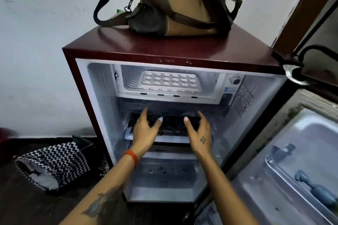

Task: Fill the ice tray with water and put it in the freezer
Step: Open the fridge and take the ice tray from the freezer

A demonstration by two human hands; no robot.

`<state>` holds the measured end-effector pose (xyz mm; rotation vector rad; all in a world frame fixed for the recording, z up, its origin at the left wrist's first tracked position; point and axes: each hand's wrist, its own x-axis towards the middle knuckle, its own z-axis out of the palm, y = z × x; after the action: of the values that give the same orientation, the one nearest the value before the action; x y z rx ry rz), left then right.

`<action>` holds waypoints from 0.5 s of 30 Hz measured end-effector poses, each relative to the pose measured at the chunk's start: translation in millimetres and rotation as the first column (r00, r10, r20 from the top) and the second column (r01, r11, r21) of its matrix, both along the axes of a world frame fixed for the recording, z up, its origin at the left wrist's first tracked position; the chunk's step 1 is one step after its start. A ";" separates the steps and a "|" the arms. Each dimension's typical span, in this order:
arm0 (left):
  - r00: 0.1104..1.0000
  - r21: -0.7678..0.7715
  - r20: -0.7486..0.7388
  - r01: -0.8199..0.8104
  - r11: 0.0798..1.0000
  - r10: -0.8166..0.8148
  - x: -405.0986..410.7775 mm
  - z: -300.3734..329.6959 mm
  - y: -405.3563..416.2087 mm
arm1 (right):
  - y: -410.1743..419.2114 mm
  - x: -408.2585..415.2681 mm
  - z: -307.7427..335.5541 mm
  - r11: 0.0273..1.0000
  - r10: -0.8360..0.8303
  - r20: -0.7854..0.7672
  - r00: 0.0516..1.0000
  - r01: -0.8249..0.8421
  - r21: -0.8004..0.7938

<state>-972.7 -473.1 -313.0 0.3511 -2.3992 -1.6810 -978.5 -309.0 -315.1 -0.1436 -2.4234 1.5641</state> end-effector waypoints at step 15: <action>0.973 0.308 -0.054 -0.196 0.931 0.222 -109.4 26.7 -31.0 | 1.7 -128.0 35.8 0.993 -0.088 -0.053 0.995 0.092 0.070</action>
<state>-1082.1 -504.1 -286.3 0.5452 -1.9631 -1.9161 -1106.5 -307.3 -279.3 -0.1952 -2.3968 1.4228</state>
